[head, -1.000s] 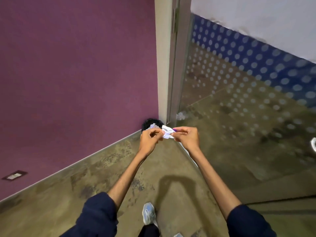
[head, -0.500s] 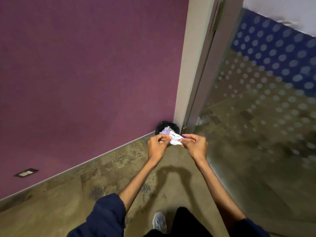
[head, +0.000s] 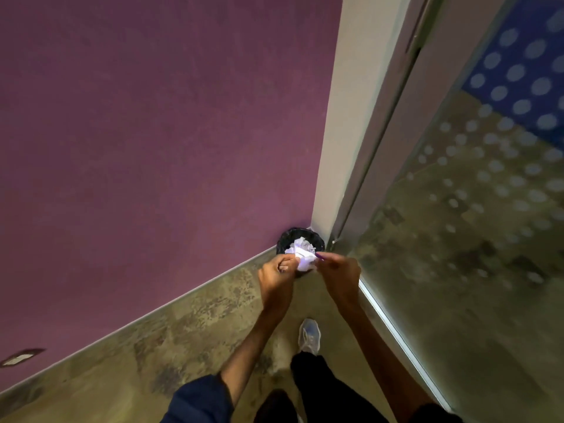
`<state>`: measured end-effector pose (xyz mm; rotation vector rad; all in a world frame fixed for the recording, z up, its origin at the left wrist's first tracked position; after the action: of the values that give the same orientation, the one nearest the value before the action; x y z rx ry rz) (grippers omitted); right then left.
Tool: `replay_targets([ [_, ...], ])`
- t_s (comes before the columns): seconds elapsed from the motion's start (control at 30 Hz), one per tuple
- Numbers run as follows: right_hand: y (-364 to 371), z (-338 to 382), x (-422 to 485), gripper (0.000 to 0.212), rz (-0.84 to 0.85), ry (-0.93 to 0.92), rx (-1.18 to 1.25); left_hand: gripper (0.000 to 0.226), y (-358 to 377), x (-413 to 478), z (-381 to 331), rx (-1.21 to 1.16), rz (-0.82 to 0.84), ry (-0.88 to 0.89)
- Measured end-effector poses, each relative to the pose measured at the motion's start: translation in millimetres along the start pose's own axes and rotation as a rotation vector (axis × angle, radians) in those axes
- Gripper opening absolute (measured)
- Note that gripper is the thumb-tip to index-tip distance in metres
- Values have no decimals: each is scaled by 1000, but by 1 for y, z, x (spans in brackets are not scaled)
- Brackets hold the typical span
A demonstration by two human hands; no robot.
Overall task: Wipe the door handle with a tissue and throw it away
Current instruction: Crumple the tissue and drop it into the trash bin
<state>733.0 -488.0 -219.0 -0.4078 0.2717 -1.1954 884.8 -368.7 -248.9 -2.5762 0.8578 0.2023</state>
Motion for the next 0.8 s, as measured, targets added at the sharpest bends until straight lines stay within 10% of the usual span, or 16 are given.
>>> replay_targets([
  [0.8,139,-180,210,39,77,354,-120,28,140,255,71,390,239,-25],
])
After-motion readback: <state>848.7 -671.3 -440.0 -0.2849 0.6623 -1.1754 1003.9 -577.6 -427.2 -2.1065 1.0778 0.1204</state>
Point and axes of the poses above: each hand's wrist, its own x-axis towards the middle knuckle, its own y-axis out of the palm, z = x × y, the point moved 10 cm from there along x, towards the middle knuckle, and after that the axes turned 5 degrees about -y, right-handed, at the moved point
